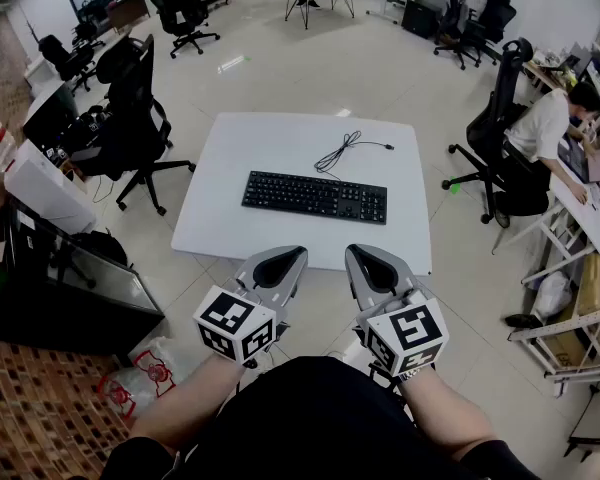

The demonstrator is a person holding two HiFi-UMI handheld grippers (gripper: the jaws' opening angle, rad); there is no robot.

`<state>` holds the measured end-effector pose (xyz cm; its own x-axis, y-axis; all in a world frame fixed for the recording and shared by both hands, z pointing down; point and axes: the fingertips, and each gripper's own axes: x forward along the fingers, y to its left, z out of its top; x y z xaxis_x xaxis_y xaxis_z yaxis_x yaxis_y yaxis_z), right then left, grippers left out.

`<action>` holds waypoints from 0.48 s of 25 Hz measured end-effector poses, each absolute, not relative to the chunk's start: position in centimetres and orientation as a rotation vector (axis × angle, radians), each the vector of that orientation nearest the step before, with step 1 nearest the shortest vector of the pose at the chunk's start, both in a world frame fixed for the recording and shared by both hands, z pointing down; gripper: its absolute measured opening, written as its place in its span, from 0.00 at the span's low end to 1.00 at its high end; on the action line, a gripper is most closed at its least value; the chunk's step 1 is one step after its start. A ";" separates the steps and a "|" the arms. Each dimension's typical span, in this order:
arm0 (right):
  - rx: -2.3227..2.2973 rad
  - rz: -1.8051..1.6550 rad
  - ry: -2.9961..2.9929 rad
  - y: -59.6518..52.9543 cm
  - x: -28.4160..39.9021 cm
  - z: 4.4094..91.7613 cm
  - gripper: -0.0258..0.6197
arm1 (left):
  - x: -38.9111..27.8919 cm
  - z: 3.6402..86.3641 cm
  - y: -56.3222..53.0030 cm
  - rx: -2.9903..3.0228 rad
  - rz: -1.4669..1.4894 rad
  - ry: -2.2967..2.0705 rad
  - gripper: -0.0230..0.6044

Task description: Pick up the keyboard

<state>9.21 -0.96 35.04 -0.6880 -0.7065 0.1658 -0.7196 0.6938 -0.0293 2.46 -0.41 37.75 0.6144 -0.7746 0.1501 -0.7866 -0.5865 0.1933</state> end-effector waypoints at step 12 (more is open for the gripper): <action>1.082 0.110 -2.783 -1.0 12.2 35.0 0.04 | 3.3 37.7 -1.4 2.520 0.034 -1.394 0.04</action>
